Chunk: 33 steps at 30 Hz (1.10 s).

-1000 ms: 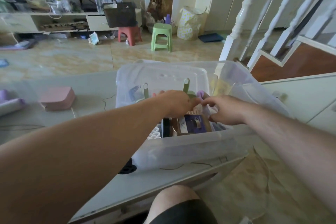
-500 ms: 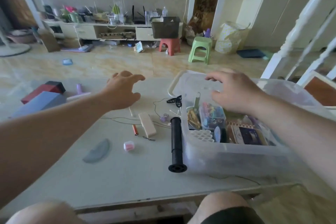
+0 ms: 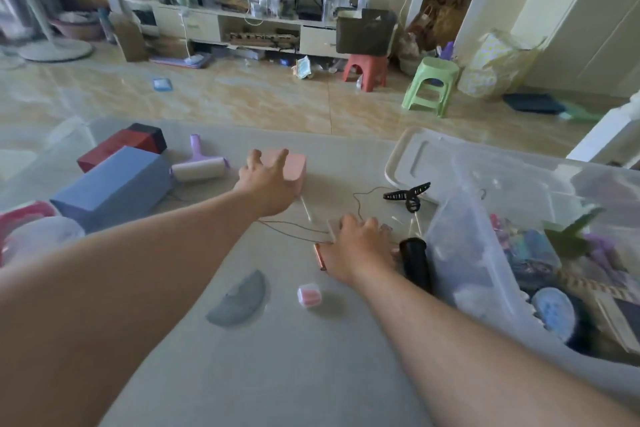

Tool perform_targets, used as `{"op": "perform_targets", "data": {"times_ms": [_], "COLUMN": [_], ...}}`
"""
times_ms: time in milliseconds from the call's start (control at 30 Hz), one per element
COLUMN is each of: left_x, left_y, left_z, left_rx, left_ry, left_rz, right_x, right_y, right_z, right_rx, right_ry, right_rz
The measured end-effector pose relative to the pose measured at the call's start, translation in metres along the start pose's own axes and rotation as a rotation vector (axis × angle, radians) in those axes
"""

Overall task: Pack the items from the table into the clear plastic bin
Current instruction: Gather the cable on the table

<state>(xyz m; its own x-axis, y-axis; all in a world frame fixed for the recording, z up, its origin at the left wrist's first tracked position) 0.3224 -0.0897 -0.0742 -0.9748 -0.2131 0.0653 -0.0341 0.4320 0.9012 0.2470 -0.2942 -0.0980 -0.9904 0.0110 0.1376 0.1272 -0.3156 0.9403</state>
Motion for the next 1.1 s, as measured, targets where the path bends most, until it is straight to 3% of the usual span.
{"op": "perform_targets", "data": {"times_ms": [233,433,533,667,800,900,1000,1100], "left_x": [-0.037,-0.014,0.02,0.063,0.098,0.124,0.151,0.177], "left_y": [-0.034,-0.026,0.0,0.065,0.134,0.168,0.169,0.142], "left_z": [0.01,0.017,0.03,0.023,-0.042,-0.11,-0.184,-0.264], "left_rx": [-0.002,-0.003,0.037,0.079,0.143,0.248,0.307,0.242], "left_ry": [0.088,0.021,0.021,-0.007,-0.095,-0.195,-0.3,-0.463], "left_rz": [-0.002,-0.026,-0.045,-0.133,-0.194,-0.239,-0.197,-0.137], "right_x": [-0.022,-0.02,-0.014,0.019,0.072,0.106,0.125,0.119], "right_y": [-0.029,-0.02,0.005,0.056,0.149,0.229,0.291,0.305], "right_z": [-0.029,-0.019,0.0,0.044,0.068,0.035,-0.038,-0.125], "right_rx": [-0.274,-0.171,-0.11,-0.226,-0.364,-0.385,-0.361,-0.318], "right_ry": [-0.001,0.058,0.096,0.15,0.34,0.408,0.353,0.119], "right_rz": [-0.164,-0.17,-0.217,-0.29,-0.417,-0.544,-0.628,-0.565]}}
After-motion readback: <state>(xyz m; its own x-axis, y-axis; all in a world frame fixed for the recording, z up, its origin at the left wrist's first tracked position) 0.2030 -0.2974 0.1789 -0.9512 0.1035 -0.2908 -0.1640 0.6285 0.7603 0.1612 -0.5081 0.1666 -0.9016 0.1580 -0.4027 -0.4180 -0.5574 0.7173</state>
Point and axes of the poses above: each hand's wrist, its own x-axis away from the middle knuckle, its own y-axis out of the back of the hand, z = x × y, the point moved 10 cm from there along -x, towards the middle knuckle, and after that the axes turned 3 degrees about -z, right-handed, at the moved point
